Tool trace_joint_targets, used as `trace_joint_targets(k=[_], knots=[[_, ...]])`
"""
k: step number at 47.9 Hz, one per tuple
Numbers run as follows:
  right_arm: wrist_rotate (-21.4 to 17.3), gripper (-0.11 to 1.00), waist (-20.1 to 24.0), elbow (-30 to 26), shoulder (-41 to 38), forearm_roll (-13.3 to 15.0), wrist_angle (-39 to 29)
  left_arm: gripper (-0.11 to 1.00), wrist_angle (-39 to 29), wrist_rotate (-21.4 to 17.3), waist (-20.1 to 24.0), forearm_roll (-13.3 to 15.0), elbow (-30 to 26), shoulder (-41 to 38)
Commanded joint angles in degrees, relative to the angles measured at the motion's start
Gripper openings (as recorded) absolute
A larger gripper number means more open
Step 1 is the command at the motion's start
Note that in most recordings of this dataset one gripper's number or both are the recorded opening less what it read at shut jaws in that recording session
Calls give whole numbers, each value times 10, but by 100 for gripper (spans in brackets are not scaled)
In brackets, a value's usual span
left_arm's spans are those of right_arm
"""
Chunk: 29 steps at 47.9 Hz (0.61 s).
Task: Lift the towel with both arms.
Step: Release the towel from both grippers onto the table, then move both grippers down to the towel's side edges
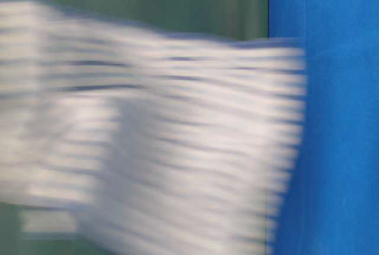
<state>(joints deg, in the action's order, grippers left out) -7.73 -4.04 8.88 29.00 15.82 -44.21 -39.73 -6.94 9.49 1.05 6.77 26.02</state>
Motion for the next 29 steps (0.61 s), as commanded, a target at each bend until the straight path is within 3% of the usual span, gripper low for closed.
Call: trace_joint_targets(k=[1, 4, 18, 29], knots=[[2, 69, 0, -11, 2, 4, 2, 89, 6, 2, 0, 0, 4, 11], [2, 67, 0, -9, 1, 4, 2, 94, 6, 2, 0, 0, 11, 17], [-5, 68, 0, 11, 1, 2, 3, 93, 27, 8, -7, 1, 55, 24], [-40, 68, 1, 149, -7, -14, 88, 93, 110, 8, -24, 2, 193, 8]])
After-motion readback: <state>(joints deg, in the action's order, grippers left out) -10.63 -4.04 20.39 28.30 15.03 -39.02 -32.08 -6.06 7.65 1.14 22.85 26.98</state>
